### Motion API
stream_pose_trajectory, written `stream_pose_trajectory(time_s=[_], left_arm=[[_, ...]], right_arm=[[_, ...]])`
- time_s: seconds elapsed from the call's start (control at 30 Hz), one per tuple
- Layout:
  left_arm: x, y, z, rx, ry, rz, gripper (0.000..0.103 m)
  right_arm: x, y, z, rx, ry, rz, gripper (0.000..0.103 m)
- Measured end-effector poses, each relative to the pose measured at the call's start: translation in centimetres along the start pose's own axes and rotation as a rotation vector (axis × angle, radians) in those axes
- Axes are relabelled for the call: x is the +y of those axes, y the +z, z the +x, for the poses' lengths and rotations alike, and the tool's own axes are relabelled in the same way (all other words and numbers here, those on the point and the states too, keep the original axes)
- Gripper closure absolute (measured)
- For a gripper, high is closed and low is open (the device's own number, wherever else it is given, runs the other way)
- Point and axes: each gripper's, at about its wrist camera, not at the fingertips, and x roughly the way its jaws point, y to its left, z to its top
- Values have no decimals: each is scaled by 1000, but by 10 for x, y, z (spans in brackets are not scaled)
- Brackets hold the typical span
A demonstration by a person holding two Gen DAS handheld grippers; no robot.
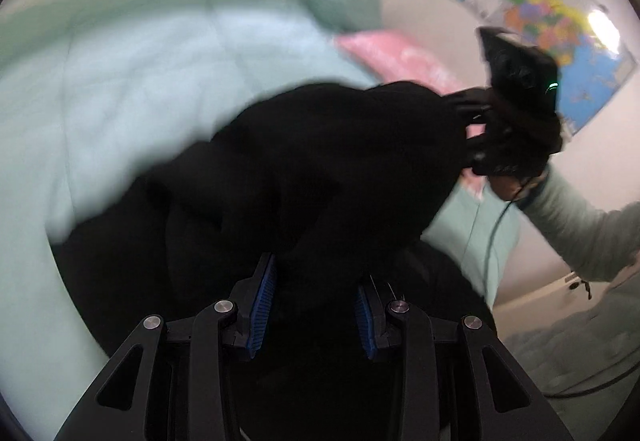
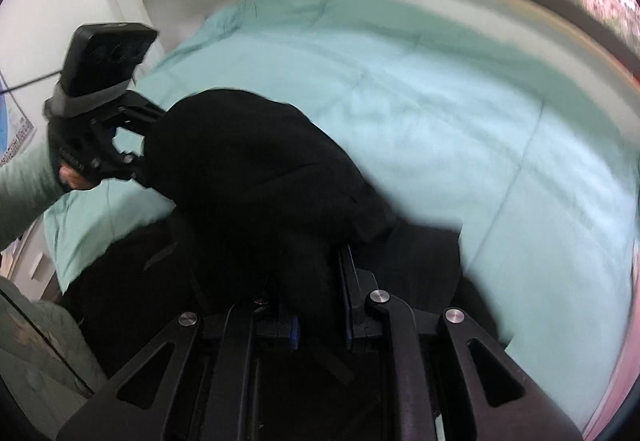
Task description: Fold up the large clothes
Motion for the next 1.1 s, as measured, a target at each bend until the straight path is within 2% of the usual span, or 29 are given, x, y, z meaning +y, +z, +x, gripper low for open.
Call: stream_pose_trajectory(time_s=[0.17,0.2,0.27,0.3,0.37,0.47,0.57,0.63,0.73,0.77,0.83,0.9,1.0,1.03,1.1], left_arm=[[16,-97,42,158,76,-231,66],[18,-112,42,178,82,-269,66],[16,-125,30,177,104,-293,66],[12,-127,16,150,123,-289,66],[5,-118,-12,85,158,-271,66],[-6,-83,-51,-39,199,-234,65],[-17,-34,-69,-175,168,-214,65],[-17,-6,-64,-220,151,-227,65],[-13,23,-38,-222,97,-259,65],[-6,29,-23,-196,71,-298,65],[0,27,-1,-153,32,-329,65],[1,14,22,-101,92,-329,65],[13,-14,59,26,256,-336,65],[19,-23,67,48,276,-342,66],[34,-40,80,31,245,-390,66]], right_arm=[[31,-92,50,165,-97,103,78],[32,-107,55,198,-89,142,78],[31,-128,56,233,-52,225,78],[28,-136,51,237,-41,263,78],[20,-143,29,211,-41,327,78],[2,-130,-5,140,-54,384,72],[-8,-99,-34,23,-40,423,68],[-13,-71,-39,-47,-22,455,59],[-10,-44,-20,-81,-9,480,55],[5,-36,-6,-76,-14,486,55],[11,-30,28,-32,-48,475,54],[21,-44,62,40,-99,456,53],[25,-70,103,102,-113,463,47],[25,-78,113,109,-119,470,46],[27,-93,125,85,-124,494,46]])
